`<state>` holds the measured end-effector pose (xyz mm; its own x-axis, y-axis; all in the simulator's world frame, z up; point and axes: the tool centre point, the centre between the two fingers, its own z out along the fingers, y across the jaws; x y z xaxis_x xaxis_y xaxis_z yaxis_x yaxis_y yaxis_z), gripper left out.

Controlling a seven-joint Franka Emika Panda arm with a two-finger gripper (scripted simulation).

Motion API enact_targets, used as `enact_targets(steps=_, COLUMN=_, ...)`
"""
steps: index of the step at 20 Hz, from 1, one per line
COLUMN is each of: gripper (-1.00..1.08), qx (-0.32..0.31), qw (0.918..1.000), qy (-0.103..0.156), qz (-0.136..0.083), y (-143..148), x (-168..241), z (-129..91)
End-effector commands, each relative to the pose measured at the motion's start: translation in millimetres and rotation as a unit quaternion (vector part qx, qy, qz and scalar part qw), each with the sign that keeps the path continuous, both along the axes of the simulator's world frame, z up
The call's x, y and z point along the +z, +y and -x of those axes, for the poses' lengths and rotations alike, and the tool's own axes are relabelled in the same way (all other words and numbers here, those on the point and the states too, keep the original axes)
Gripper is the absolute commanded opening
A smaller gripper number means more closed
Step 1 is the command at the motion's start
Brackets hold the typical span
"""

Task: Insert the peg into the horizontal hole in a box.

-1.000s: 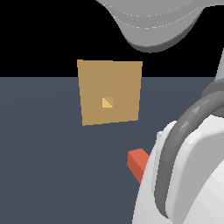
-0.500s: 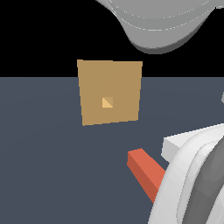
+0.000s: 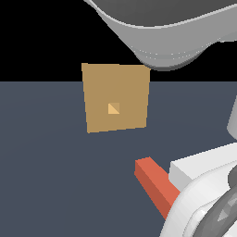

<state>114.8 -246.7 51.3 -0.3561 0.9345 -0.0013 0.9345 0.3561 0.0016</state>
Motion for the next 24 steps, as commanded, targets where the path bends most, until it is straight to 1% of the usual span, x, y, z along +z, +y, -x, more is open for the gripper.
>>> enact_targets(steps=1, gripper=1.0, qx=0.0, qw=1.0, qy=0.001, qz=0.0, y=0.5, x=-15.3, z=1.1)
enact_targets(steps=6, gripper=1.0, qx=0.0, qw=1.0, qy=0.001, qz=0.0, y=0.7, x=-34.0, z=1.4)
enact_targets(steps=11, gripper=1.0, qx=0.0, qw=1.0, qy=0.001, qz=0.0, y=0.2, x=-33.0, z=0.1)
enact_targets(steps=12, gripper=-1.0, qx=0.0, qw=1.0, qy=0.001, qz=0.0, y=0.2, x=-33.0, z=0.1)
enact_targets(steps=24, gripper=-1.0, qx=0.0, qw=1.0, qy=0.001, qz=0.0, y=0.6, x=-33.2, z=0.5)
